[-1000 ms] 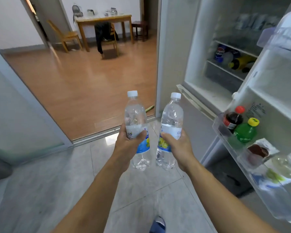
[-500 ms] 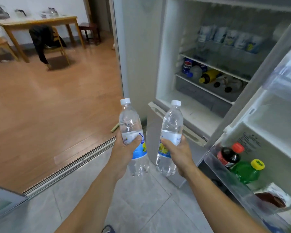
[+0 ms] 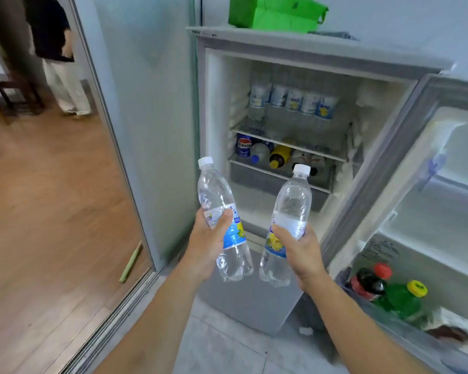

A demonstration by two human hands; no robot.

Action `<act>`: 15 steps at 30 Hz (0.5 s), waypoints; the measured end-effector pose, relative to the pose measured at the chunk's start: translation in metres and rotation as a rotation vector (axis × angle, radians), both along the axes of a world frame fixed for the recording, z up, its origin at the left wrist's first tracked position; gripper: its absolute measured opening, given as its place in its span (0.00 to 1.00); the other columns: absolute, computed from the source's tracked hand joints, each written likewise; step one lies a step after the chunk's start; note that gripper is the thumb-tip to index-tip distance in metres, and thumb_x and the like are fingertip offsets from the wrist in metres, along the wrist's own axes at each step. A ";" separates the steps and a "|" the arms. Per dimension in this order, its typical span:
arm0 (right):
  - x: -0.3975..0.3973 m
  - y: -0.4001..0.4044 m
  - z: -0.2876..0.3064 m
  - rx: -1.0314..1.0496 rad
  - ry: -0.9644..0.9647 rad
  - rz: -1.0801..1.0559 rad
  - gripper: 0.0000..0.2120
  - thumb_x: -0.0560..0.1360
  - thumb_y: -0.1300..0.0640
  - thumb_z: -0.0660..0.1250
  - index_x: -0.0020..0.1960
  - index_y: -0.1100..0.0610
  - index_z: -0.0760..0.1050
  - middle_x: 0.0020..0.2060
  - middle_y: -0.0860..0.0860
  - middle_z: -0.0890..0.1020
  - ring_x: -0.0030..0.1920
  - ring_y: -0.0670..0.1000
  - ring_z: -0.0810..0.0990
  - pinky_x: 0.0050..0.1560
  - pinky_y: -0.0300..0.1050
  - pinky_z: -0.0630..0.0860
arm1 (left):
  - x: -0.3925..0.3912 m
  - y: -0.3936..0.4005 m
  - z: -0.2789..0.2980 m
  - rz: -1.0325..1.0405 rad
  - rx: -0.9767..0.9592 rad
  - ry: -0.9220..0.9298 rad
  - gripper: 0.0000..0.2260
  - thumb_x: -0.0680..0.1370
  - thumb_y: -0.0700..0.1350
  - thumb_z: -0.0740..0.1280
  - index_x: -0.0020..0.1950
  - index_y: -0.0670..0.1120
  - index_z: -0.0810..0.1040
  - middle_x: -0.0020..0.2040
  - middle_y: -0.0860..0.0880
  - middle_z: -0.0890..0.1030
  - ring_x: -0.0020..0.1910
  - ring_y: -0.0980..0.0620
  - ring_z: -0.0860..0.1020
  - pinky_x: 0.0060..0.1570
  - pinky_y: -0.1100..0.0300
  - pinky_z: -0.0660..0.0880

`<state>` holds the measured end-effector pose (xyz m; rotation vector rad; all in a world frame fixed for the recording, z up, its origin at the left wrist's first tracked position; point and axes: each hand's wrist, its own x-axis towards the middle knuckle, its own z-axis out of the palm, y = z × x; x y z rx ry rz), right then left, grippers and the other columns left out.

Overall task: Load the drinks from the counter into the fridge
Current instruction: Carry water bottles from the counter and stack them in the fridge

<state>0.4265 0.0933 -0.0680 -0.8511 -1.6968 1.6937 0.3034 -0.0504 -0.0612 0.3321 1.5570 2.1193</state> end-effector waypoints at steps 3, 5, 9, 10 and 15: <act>-0.017 0.016 0.005 0.027 0.011 -0.052 0.18 0.69 0.53 0.75 0.57 0.54 0.77 0.47 0.53 0.85 0.48 0.54 0.85 0.50 0.51 0.83 | -0.028 0.019 0.003 -0.070 -0.010 0.035 0.20 0.70 0.53 0.73 0.60 0.54 0.74 0.54 0.48 0.84 0.50 0.51 0.85 0.44 0.57 0.81; -0.031 0.031 0.007 0.046 0.027 -0.086 0.16 0.71 0.54 0.75 0.56 0.52 0.76 0.48 0.52 0.85 0.48 0.53 0.85 0.48 0.50 0.83 | -0.046 0.035 0.006 -0.112 -0.020 0.078 0.20 0.68 0.53 0.74 0.58 0.58 0.74 0.54 0.50 0.84 0.51 0.52 0.84 0.46 0.56 0.81; -0.066 0.062 0.018 0.056 0.085 -0.168 0.16 0.71 0.53 0.76 0.55 0.47 0.73 0.49 0.50 0.83 0.47 0.48 0.84 0.40 0.39 0.79 | -0.079 0.070 0.016 -0.153 -0.034 0.166 0.17 0.73 0.49 0.74 0.58 0.60 0.73 0.53 0.52 0.84 0.51 0.52 0.84 0.46 0.58 0.81; -0.076 0.071 0.022 0.056 0.105 -0.178 0.17 0.71 0.53 0.76 0.55 0.47 0.73 0.49 0.50 0.83 0.46 0.47 0.84 0.39 0.38 0.79 | -0.088 0.078 0.020 -0.156 -0.032 0.182 0.17 0.74 0.47 0.73 0.57 0.61 0.73 0.53 0.53 0.84 0.50 0.53 0.84 0.45 0.59 0.81; -0.125 0.115 0.043 0.050 0.182 -0.215 0.19 0.71 0.54 0.76 0.56 0.46 0.71 0.51 0.48 0.82 0.49 0.47 0.83 0.43 0.39 0.78 | -0.133 0.123 0.044 -0.159 -0.044 0.274 0.17 0.76 0.45 0.73 0.57 0.63 0.71 0.50 0.59 0.84 0.50 0.56 0.84 0.48 0.59 0.81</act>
